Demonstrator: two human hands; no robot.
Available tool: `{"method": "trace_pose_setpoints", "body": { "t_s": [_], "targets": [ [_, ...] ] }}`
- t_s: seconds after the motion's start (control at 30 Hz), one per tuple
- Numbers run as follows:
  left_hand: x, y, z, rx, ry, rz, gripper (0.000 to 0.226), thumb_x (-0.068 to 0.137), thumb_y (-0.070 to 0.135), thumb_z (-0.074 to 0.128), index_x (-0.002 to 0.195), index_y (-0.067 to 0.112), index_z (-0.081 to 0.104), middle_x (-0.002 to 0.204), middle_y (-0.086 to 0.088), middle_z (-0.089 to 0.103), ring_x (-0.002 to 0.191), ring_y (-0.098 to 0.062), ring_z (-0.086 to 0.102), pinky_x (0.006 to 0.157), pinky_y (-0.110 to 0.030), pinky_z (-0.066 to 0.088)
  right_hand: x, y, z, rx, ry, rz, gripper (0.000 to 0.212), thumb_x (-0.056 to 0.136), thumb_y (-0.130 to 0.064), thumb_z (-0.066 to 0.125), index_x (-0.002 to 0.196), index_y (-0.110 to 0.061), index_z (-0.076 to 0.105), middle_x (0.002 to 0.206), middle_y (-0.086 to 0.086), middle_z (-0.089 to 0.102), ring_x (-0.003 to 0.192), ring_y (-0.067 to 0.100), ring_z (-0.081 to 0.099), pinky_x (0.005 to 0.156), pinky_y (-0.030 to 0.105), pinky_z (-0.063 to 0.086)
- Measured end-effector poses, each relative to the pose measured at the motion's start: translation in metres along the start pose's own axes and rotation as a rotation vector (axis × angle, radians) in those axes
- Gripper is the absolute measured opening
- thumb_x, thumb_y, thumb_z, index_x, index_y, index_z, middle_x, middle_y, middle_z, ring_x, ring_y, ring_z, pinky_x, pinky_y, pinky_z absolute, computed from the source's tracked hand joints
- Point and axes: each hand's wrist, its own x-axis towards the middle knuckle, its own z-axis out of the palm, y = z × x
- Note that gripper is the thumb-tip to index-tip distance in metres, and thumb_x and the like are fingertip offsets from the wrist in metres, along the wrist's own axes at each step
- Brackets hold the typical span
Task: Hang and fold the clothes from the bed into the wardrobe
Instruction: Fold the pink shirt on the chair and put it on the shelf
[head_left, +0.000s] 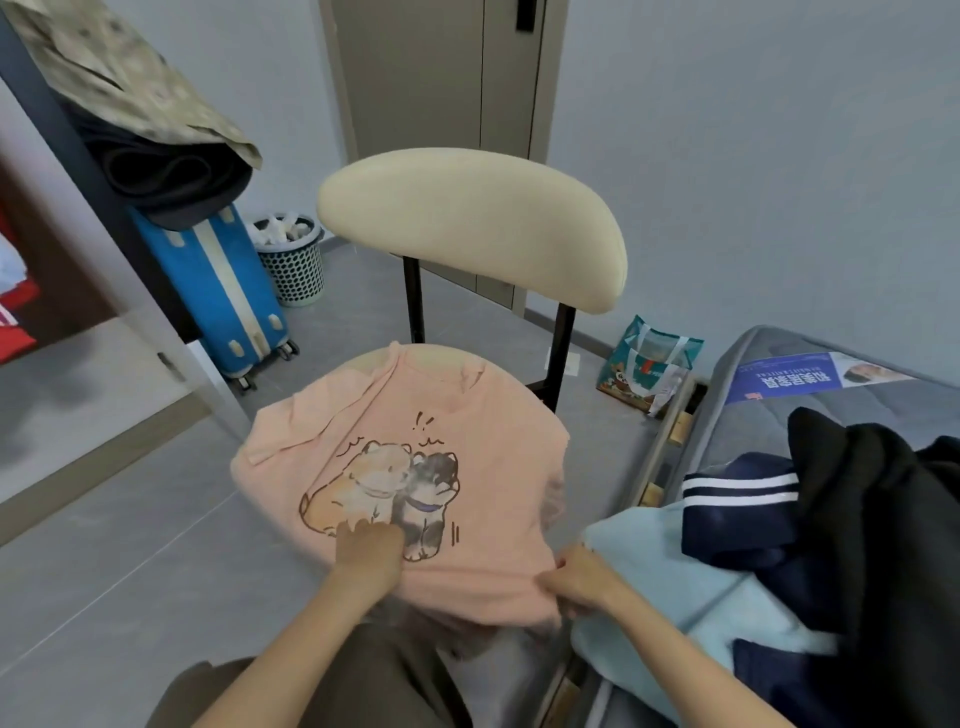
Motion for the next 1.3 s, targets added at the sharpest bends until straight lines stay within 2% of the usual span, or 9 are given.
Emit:
{"method": "trace_pose_setpoints", "body": {
  "t_s": [0.1,0.17,0.23,0.5,0.83,0.93,1.03,1.2,1.3],
  "targets": [
    [-0.007,0.001,0.004,0.041,-0.028,-0.005,0.043,0.092,0.007,0.04,0.133,0.019,0.048,0.127,-0.007,0.054,0.122,-0.027,0.045,0.1,-0.039,0.034,0.004,0.002,0.006,0.124,0.068,-0.017,0.006,0.084,-0.023,0.056,0.081,-0.017,0.055,0.088,0.006,0.066,0.082,0.022,0.063,0.071,0.028,0.047],
    [-0.005,0.002,0.005,-0.041,-0.001,0.011,0.045,0.093,0.014,0.044,0.137,0.019,0.043,0.127,-0.008,0.049,0.121,-0.028,0.043,0.098,-0.038,0.037,0.012,-0.001,0.005,0.283,0.144,-0.018,0.024,0.091,-0.023,0.055,0.112,-0.012,0.053,0.115,0.01,0.062,0.104,0.024,0.059,0.088,0.03,0.044],
    [0.001,0.004,0.003,-0.174,0.081,0.049,0.037,0.094,0.028,0.047,0.129,0.018,0.047,0.131,-0.007,0.044,0.12,-0.026,0.041,0.094,-0.036,0.042,0.018,-0.008,0.0,0.44,0.216,-0.005,0.037,0.095,-0.021,0.052,0.129,-0.006,0.047,0.127,0.014,0.057,0.102,0.023,0.054,0.093,0.033,0.043],
    [0.056,0.035,0.002,-0.381,0.113,0.121,0.059,0.097,0.053,0.04,0.148,0.049,0.012,0.16,0.007,-0.013,0.144,-0.042,-0.009,0.109,-0.068,0.016,0.058,-0.024,-0.027,0.709,0.367,-0.067,0.037,0.1,-0.018,0.041,0.135,-0.01,0.047,0.135,0.007,0.053,0.114,0.021,0.053,0.094,0.03,0.041],
    [0.099,0.042,-0.031,-0.423,-0.12,0.072,0.088,0.082,0.062,0.06,0.146,0.055,0.001,0.157,0.014,-0.023,0.14,-0.052,-0.015,0.101,-0.078,0.01,0.14,-0.024,-0.051,0.879,0.355,-0.013,0.052,0.1,-0.02,0.044,0.149,-0.015,0.028,0.149,0.005,0.04,0.128,0.021,0.044,0.101,0.026,0.034],
    [0.097,0.046,-0.038,-0.397,-0.149,0.069,0.091,0.083,0.06,0.061,0.147,0.052,-0.003,0.157,0.012,-0.024,0.139,-0.054,-0.014,0.101,-0.078,0.012,0.155,-0.023,-0.058,0.959,0.184,0.015,0.055,0.095,-0.009,0.046,0.146,-0.019,0.027,0.134,0.007,0.049,0.099,0.01,0.051,0.081,0.017,0.038],
    [0.097,0.048,-0.041,-0.383,-0.166,0.06,0.092,0.084,0.059,0.061,0.147,0.051,-0.005,0.157,0.011,-0.025,0.139,-0.054,-0.014,0.102,-0.078,0.012,0.163,-0.019,-0.063,0.843,0.198,0.002,0.012,0.09,-0.008,0.05,0.098,-0.015,0.054,0.092,0.003,0.06,0.073,0.007,0.052,0.051,0.009,0.039],
    [0.098,0.05,-0.042,-0.37,-0.174,0.035,0.091,0.084,0.058,0.061,0.147,0.053,-0.006,0.157,0.012,-0.025,0.14,-0.053,-0.014,0.102,-0.078,0.012,0.148,-0.017,-0.077,0.42,0.496,-0.029,0.016,0.087,-0.026,0.054,0.09,-0.01,0.056,0.081,0.003,0.058,0.077,0.024,0.056,0.06,0.029,0.04],
    [0.098,0.051,-0.039,-0.349,-0.154,0.025,0.092,0.083,0.059,0.06,0.147,0.053,-0.006,0.157,0.012,-0.024,0.14,-0.053,-0.013,0.102,-0.078,0.012,0.123,-0.034,-0.103,0.018,0.608,-0.194,0.013,0.09,-0.026,0.049,0.084,-0.016,0.045,0.071,-0.002,0.05,0.061,0.017,0.046,0.049,0.028,0.03]
  ]
}}
